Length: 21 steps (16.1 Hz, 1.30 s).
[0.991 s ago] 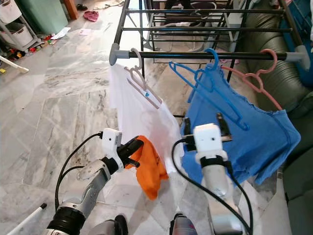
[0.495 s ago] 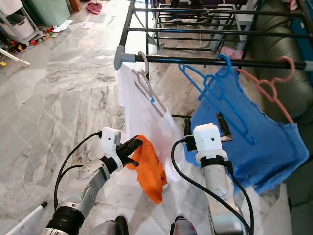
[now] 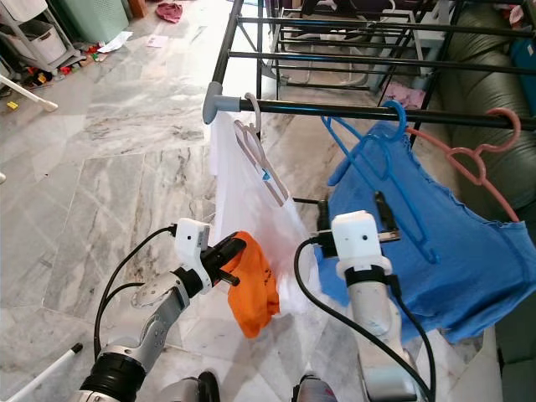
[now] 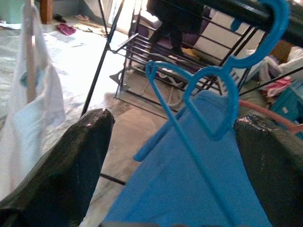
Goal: Hang hanger
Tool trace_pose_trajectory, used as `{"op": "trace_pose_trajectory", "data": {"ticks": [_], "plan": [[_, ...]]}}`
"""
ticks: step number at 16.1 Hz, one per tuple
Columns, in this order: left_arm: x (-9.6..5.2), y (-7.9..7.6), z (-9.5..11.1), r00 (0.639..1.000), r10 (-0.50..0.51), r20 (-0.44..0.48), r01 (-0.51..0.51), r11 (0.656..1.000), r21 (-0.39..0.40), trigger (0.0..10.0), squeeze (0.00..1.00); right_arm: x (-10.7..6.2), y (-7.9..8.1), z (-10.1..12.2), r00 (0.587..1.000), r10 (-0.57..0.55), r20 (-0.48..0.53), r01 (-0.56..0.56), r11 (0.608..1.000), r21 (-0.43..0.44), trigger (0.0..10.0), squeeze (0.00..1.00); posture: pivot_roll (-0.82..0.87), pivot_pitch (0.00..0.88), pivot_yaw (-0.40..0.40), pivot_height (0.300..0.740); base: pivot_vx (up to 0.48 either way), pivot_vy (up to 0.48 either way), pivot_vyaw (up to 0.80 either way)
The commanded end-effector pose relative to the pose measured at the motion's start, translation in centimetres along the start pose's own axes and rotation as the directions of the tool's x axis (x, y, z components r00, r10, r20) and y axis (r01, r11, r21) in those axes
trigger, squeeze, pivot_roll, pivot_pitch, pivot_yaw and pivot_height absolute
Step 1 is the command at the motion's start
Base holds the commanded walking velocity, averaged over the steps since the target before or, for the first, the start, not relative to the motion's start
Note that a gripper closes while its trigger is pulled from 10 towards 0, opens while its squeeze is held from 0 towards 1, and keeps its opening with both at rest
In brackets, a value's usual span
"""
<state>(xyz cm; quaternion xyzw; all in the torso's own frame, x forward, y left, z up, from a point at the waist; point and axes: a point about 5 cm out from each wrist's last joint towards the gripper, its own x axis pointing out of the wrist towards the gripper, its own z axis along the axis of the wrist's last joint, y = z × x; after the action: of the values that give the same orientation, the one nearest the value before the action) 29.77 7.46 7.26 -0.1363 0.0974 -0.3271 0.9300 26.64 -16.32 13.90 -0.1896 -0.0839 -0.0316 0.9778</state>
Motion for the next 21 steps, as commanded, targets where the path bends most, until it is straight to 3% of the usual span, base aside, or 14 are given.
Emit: {"op": "trace_pose_trajectory", "data": {"ticks": [1,6,12,15,21], "plan": [[0.0,-0.2,-0.2,1.0,-0.017,-0.009,0.017,1.0,0.011,10.0,0.0,-0.1,-0.2,-0.2,1.0,-0.017,-0.015,0.017,1.0,-0.009,10.0,0.0,-0.2,0.201,0.044,0.74,0.446,0.0,0.0],[0.0,-0.3,-0.1,1.0,-0.017,0.014,0.017,1.0,-0.016,10.0,0.0,-0.1,-0.2,-0.3,1.0,-0.017,-0.02,0.016,1.0,-0.016,10.0,0.0,-0.2,0.201,0.041,0.74,0.178,0.0,0.0],[-0.2,-0.2,-0.4,0.999,-0.029,-0.015,0.029,1.0,-0.006,10.0,0.0,0.3,-2.5,-0.8,0.989,-0.136,-0.051,0.131,0.986,-0.105,10.0,0.0,-0.2,0.214,0.045,0.74,0.0,0.0,0.0],[-0.6,0.3,-0.3,0.998,-0.05,-0.037,0.05,0.999,0.007,10.0,0.0,0.8,-2.7,-1.6,0.985,-0.126,-0.12,0.118,0.991,-0.071,10.0,0.0,-0.19,0.23,0.051,0.74,0.0,0.0,0.0],[-1.3,0.5,0.3,0.99,-0.126,-0.071,0.127,0.992,0.008,10.0,0.0,4.0,-4.9,-2.5,0.965,-0.121,-0.232,0.11,0.992,-0.056,10.0,0.0,-0.17,0.266,0.07,0.74,0.0,0.0,0.0]]}}
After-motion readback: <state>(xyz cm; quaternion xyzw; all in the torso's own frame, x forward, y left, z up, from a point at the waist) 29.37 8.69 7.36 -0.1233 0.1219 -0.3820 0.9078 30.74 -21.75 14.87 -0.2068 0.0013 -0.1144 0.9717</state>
